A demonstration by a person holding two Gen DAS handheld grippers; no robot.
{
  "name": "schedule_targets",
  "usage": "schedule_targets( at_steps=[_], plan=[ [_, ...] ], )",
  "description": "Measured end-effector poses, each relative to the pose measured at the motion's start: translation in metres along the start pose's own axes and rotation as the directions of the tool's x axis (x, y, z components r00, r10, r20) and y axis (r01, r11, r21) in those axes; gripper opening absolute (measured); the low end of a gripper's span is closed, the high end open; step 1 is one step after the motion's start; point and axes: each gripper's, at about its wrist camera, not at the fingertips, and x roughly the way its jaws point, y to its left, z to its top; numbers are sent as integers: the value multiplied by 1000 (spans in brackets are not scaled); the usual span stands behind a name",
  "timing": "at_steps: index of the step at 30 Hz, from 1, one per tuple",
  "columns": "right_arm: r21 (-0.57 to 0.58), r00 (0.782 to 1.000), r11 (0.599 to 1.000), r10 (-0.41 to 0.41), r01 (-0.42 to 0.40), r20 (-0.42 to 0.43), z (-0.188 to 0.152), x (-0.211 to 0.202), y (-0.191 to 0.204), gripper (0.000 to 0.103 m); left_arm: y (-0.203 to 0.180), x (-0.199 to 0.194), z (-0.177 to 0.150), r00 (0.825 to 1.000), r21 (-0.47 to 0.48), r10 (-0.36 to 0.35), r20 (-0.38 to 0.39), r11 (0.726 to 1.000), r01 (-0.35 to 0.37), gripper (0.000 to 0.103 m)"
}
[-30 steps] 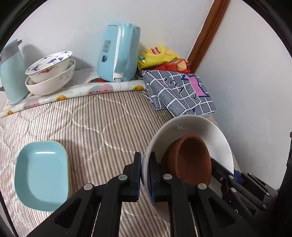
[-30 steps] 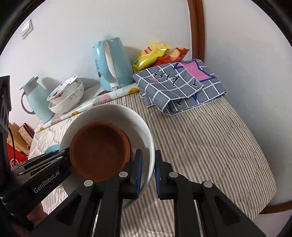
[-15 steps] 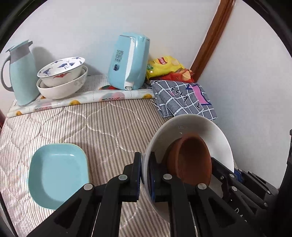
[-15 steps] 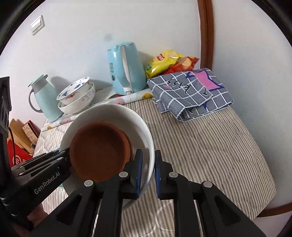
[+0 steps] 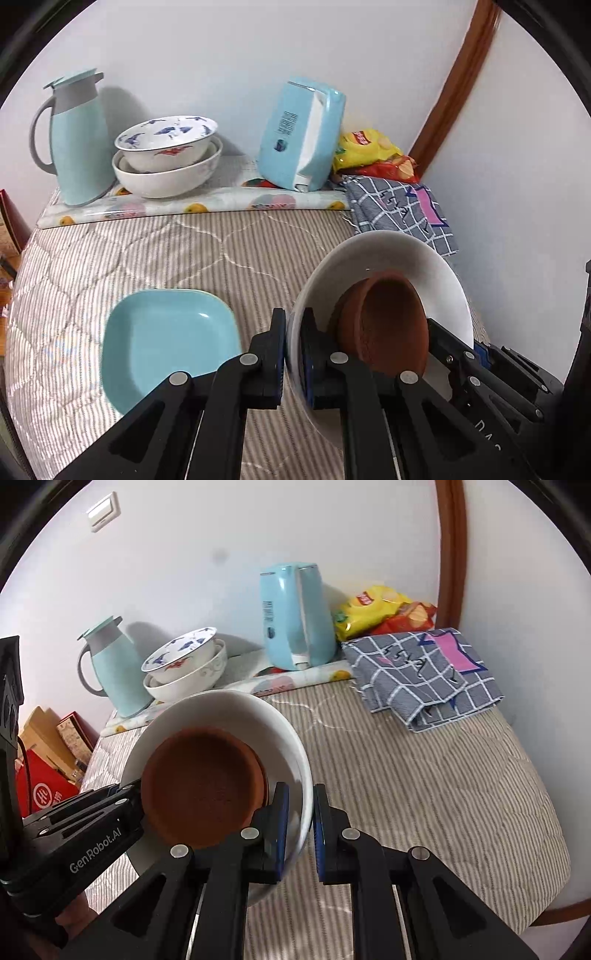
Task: Organize plates and bowls
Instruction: 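Lift the white bowl with both grippers and carry it over the plate stack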
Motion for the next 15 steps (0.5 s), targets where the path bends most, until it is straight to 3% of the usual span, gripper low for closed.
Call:
schedule_targets(
  at_steps=[15],
  plan=[
    [-35, 999, 999, 39, -39, -10, 1, 13, 43, 12, 44, -11, 4, 999, -34, 38, 13, 999, -38, 8]
  ],
)
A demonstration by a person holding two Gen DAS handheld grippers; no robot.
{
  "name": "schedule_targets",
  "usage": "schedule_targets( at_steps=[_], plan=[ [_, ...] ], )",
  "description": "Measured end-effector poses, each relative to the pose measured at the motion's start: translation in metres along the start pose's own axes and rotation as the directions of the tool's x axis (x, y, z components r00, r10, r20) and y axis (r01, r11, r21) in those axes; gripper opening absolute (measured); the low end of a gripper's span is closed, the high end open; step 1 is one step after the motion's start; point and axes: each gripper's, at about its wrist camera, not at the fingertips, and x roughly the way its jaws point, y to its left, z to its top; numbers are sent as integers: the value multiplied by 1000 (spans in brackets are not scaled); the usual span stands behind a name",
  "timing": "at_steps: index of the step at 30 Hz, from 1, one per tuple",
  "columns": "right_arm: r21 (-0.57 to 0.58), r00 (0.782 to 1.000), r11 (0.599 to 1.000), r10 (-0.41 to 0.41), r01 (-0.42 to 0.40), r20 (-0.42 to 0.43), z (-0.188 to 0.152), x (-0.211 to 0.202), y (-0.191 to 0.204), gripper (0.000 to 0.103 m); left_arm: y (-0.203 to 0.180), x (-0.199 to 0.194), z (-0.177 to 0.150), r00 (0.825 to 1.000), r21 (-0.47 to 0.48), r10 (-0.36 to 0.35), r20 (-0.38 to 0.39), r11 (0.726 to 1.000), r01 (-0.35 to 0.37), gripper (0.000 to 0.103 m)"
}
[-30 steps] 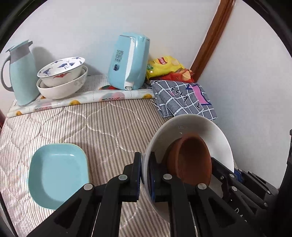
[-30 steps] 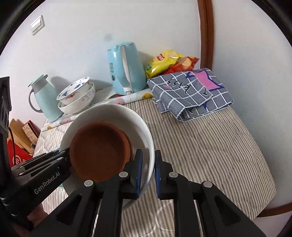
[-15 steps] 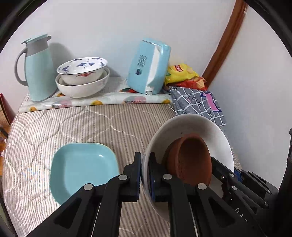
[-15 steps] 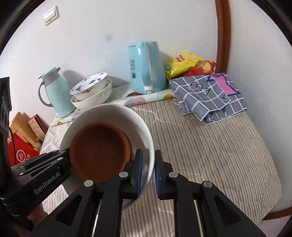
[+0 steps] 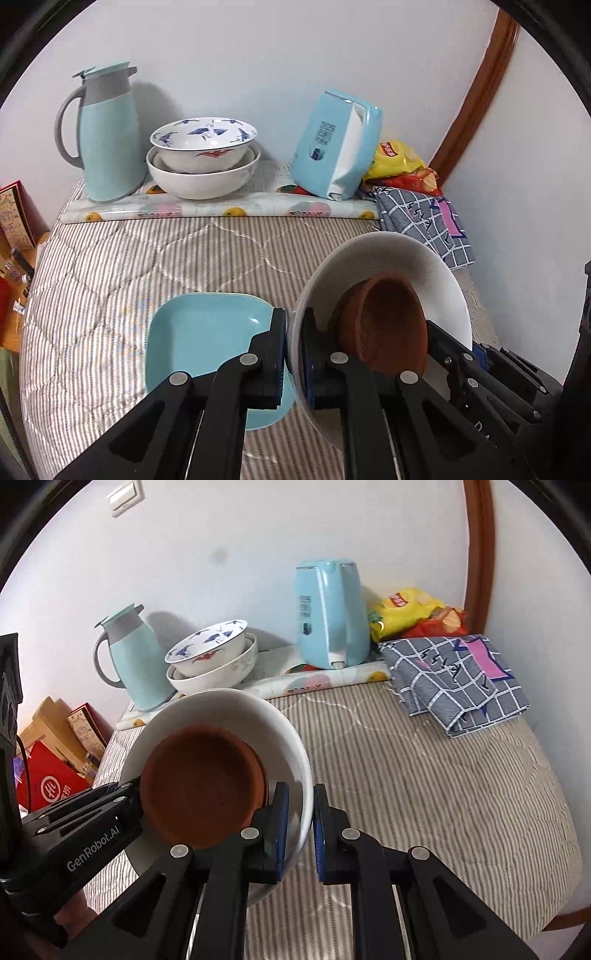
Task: Organize plates and bowls
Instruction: 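Lift the white bowl with both grippers and carry it over the plate stack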
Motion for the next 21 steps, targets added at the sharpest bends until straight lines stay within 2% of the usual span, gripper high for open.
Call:
schedule_targets(
  at_steps=[21],
  plan=[
    [-17, 1000, 1000, 20, -20, -14, 2, 20, 29, 12, 33, 3, 4, 1000, -27, 17, -9, 999, -17, 8]
  ],
)
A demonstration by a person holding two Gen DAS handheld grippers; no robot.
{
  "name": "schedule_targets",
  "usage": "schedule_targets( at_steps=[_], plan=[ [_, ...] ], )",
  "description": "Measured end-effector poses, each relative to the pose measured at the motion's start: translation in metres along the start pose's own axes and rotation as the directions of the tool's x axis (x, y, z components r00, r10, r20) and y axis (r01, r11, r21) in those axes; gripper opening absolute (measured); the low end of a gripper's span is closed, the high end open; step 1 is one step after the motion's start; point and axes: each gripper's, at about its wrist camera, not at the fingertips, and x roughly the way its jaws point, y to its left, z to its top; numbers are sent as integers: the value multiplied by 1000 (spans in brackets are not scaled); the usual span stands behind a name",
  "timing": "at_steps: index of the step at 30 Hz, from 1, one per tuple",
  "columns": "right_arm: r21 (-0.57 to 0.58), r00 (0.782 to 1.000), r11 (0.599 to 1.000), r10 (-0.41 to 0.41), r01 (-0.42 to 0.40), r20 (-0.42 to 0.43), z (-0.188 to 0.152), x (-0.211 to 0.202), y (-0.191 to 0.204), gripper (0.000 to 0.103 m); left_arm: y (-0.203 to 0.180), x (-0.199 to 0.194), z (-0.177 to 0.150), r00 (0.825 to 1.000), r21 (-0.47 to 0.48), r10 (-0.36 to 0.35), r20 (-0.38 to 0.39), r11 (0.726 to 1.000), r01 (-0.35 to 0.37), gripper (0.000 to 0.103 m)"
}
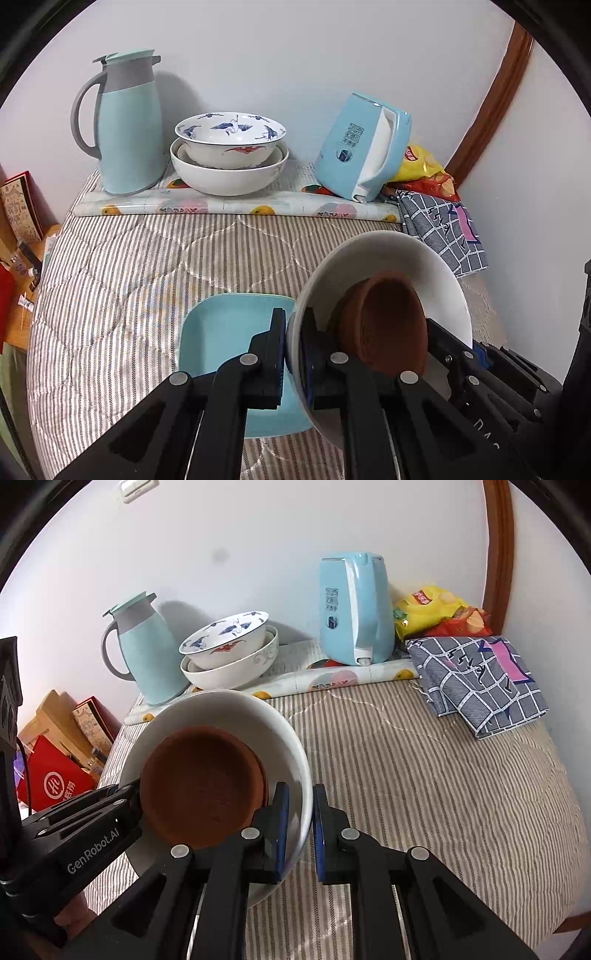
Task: Organize plates and bowls
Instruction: 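Lift the white bowl with both grippers and carry it over the plate stack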
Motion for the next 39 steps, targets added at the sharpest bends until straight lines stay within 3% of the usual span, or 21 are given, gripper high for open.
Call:
schedule_targets(
  at_steps=[39],
  plan=[
    [-46, 996, 998, 36, -39, -80, -7, 55, 45, 12, 62, 27, -3, 997, -63, 48, -59, 997, -52, 8]
  ],
)
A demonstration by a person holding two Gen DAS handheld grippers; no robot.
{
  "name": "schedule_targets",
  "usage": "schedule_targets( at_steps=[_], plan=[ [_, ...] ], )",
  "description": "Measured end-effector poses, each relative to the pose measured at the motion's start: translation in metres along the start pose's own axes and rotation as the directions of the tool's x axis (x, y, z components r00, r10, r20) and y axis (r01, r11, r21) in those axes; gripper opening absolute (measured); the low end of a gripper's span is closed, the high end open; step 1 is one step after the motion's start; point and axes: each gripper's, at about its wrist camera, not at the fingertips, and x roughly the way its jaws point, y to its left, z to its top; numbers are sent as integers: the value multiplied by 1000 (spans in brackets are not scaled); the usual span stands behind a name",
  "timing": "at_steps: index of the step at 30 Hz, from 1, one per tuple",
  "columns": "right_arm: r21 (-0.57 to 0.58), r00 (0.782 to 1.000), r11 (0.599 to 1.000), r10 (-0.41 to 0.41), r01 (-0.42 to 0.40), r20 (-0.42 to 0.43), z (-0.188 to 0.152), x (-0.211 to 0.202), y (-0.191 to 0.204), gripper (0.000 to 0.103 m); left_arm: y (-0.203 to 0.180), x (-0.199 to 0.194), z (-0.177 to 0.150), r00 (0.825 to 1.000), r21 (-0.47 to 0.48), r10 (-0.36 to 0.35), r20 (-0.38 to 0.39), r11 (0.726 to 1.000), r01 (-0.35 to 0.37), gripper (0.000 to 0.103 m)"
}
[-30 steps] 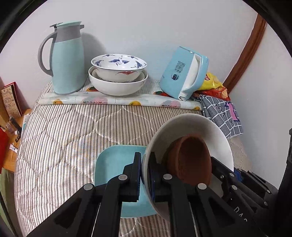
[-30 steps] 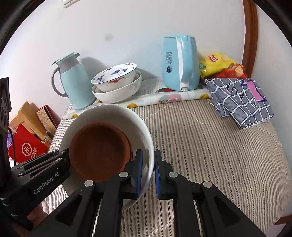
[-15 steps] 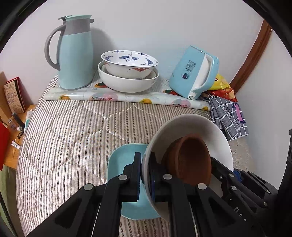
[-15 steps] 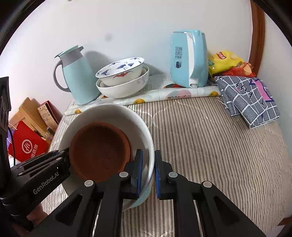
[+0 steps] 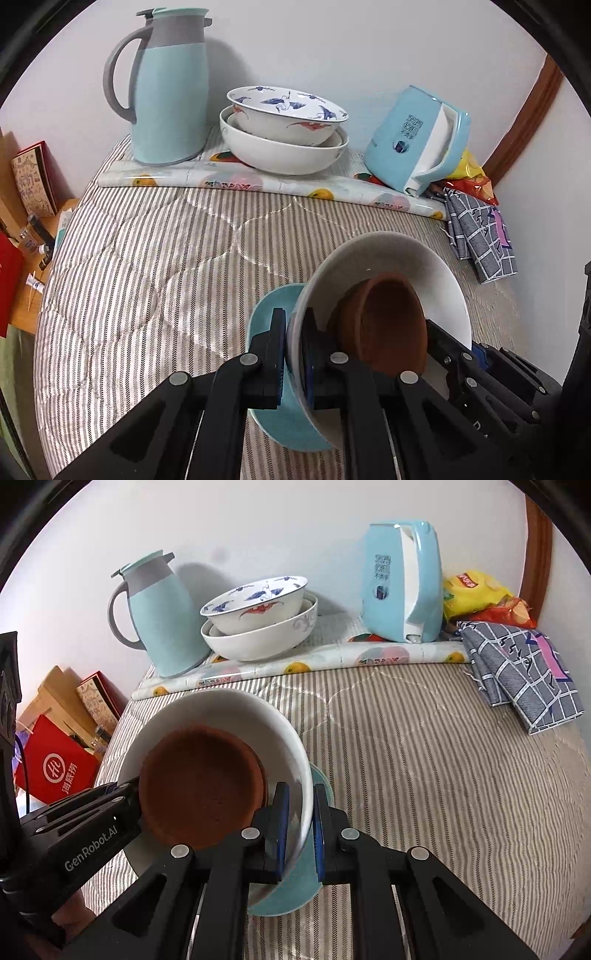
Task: Organize plates and bowls
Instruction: 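Lift the white bowl with both grippers and carry it over the plate stack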
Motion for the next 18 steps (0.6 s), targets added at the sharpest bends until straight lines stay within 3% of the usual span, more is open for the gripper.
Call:
schedule_targets(
  at_steps=[18],
  plan=[
    [3, 997, 1000, 11, -11, -78, -11, 37, 6, 12, 19, 29, -6, 998, -17, 27, -63, 999, -28, 8]
  ],
)
